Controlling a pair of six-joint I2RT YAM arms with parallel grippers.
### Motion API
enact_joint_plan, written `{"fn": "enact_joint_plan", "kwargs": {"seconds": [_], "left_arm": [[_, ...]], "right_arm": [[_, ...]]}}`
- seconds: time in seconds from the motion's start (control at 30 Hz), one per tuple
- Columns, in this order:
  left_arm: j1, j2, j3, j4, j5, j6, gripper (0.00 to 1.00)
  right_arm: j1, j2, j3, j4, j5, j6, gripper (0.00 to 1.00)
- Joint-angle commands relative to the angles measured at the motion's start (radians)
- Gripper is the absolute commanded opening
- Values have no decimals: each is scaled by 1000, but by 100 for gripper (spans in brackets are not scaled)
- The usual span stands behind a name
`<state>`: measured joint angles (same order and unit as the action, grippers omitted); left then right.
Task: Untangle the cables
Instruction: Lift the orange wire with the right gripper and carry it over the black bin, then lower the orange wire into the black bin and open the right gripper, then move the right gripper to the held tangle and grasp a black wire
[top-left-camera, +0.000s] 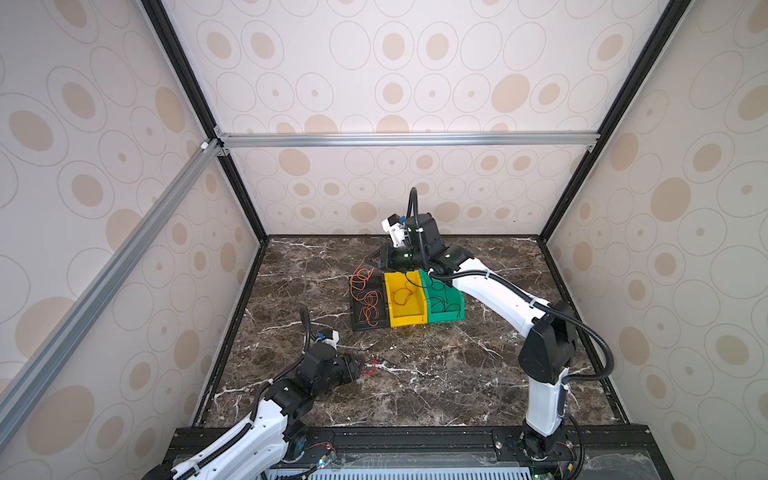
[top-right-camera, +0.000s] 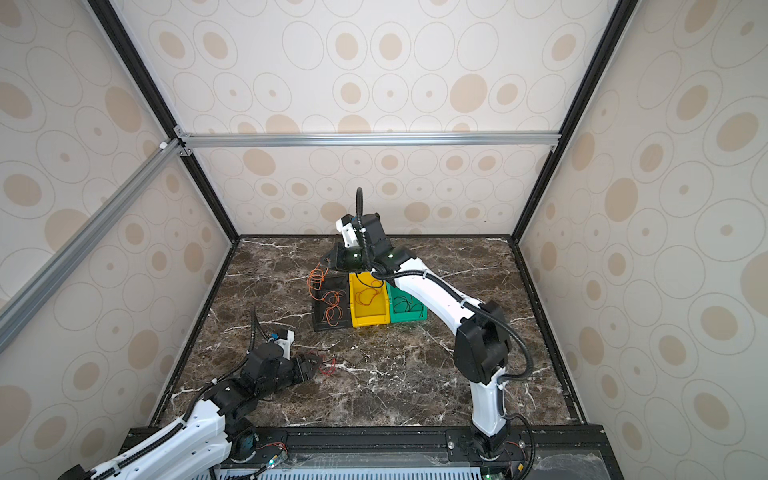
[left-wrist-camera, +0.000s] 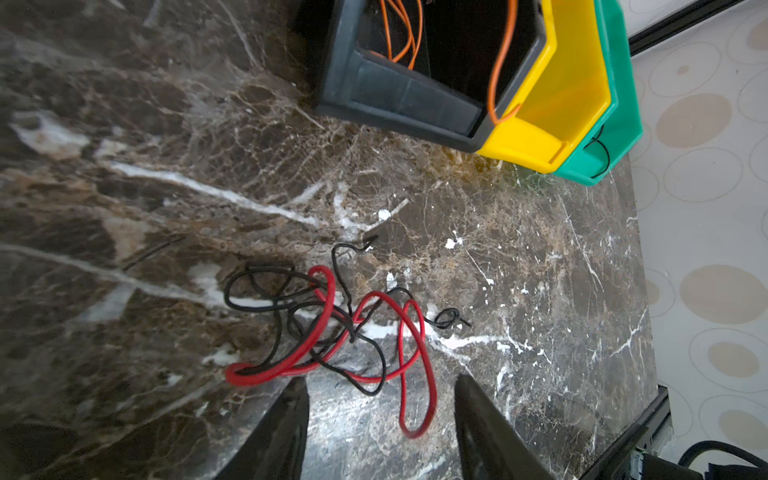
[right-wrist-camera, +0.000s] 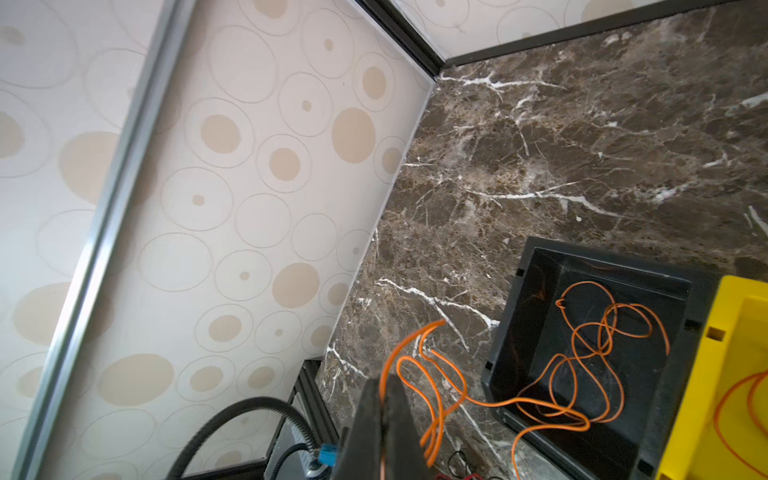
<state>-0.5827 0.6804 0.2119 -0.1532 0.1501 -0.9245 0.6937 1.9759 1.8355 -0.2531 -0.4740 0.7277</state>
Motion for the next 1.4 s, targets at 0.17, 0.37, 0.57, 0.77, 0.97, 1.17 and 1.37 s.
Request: {"fn": "enact_joint_plan", "kwargs": {"seconds": [0.17, 0.37, 0.57, 0.77, 0.97, 1.17, 1.37], "left_arm": [[-8, -8, 21, -40, -19, -11, 56], [-7, -4, 21, -30, -21, -13, 56], [-7, -2, 18, -25, -24, -13, 56], [-7, 29, 22, -4, -21, -7, 56], [-6, 50, 40, -2, -21, -3, 56], [-5, 48, 59, -26, -44, -3, 56], [-5, 33, 94, -67, -58, -6, 58]], "right_arm": [[6, 114, 52, 19, 62, -92, 0], [7, 152, 65, -7, 78, -130, 0], [10, 181, 29, -120, 158, -149, 0], [34, 234, 56, -190, 205, -177, 7], [43, 231, 91, -300, 340, -233, 30], [43, 170, 82, -309, 352, -267, 43], [42, 89, 28, -298, 298, -277, 44]]}}
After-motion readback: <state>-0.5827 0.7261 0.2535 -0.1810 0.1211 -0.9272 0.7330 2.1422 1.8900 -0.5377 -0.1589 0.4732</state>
